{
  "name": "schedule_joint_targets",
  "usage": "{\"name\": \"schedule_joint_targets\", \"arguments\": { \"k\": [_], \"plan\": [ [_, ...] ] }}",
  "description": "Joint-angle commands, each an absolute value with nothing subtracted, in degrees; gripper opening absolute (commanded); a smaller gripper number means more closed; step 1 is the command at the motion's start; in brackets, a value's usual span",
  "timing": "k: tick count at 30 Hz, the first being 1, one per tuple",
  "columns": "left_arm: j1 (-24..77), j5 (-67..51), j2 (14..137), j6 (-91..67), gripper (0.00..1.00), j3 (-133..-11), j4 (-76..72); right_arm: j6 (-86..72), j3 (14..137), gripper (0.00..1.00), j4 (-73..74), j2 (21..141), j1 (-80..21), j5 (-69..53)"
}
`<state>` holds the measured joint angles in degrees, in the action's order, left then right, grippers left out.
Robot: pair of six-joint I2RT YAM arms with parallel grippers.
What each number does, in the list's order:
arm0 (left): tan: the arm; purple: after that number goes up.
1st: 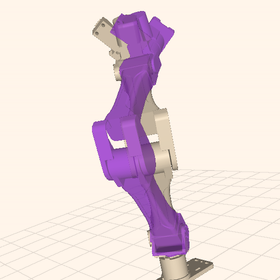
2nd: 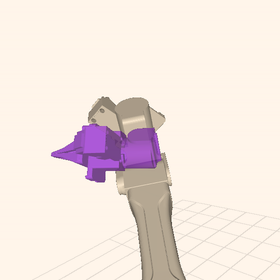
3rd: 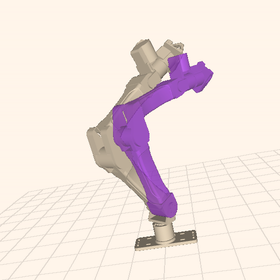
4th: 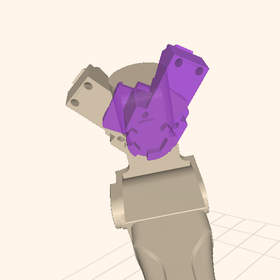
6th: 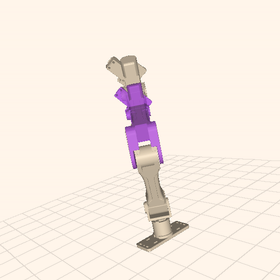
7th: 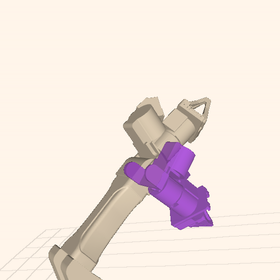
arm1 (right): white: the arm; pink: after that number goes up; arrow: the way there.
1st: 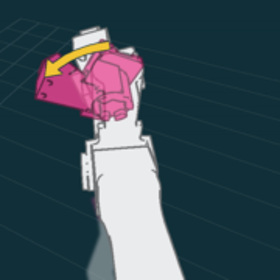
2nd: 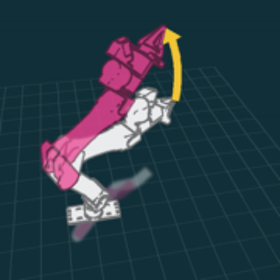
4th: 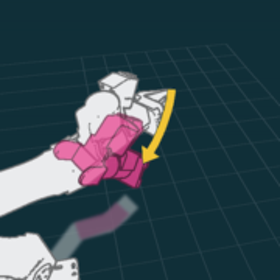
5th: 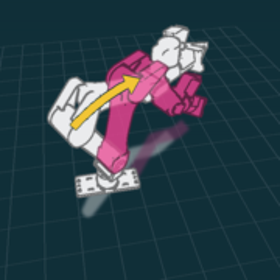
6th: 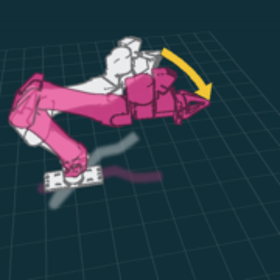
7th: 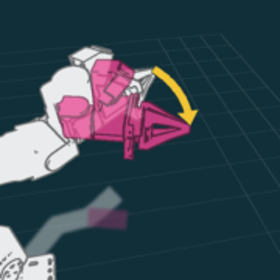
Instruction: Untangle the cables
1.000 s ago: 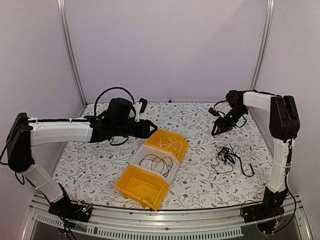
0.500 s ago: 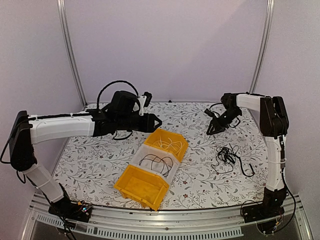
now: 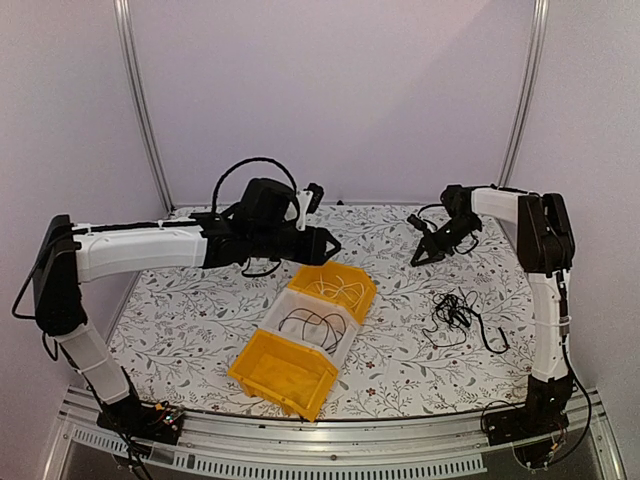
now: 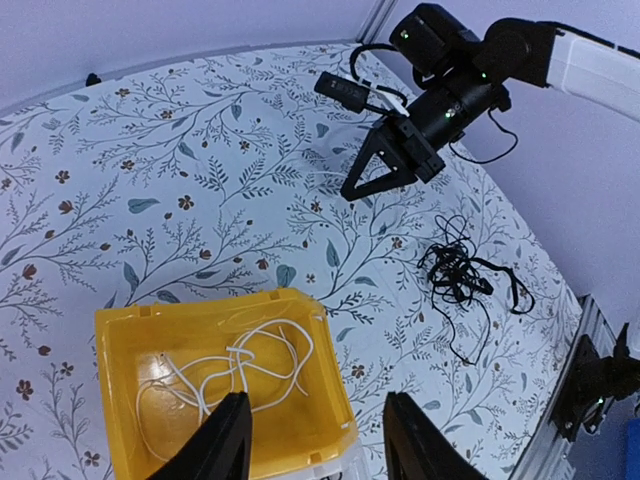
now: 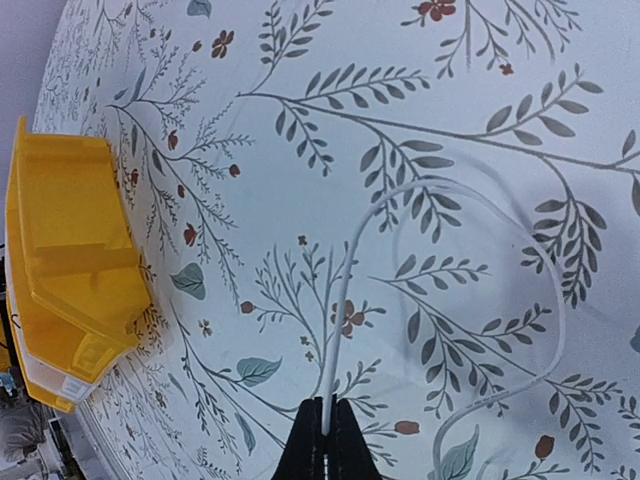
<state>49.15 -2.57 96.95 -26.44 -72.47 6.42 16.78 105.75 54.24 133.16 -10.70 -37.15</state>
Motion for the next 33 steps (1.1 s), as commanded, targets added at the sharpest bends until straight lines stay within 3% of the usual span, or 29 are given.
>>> {"name": "schedule_joint_targets", "arguments": {
  "k": [1,7,16,27,33],
  "plan": [
    [50.2,-3.2,98.8,-25.0,0.49,-75.3,5.6,18.5,104.0,0.0,54.3,126.9,-10.6,-40.7],
    [51.7,-4.9,101.3,-21.5,0.5,-77.5,-0.8,23.7,99.9,0.0,58.1,111.7,-10.6,-48.4],
    [53.3,-10.3,105.5,-16.2,0.54,-82.6,-8.2,29.6,96.2,0.0,63.3,102.3,-10.9,-52.5],
    [58.4,-0.6,113.7,1.1,0.56,-96.3,-2.4,34.3,97.3,0.0,69.7,99.3,-13.8,-56.0],
    [60.3,10.4,117.0,9.4,0.6,-101.1,-0.2,36.3,98.4,0.0,72.5,98.9,-15.3,-56.0]
  ]
}}
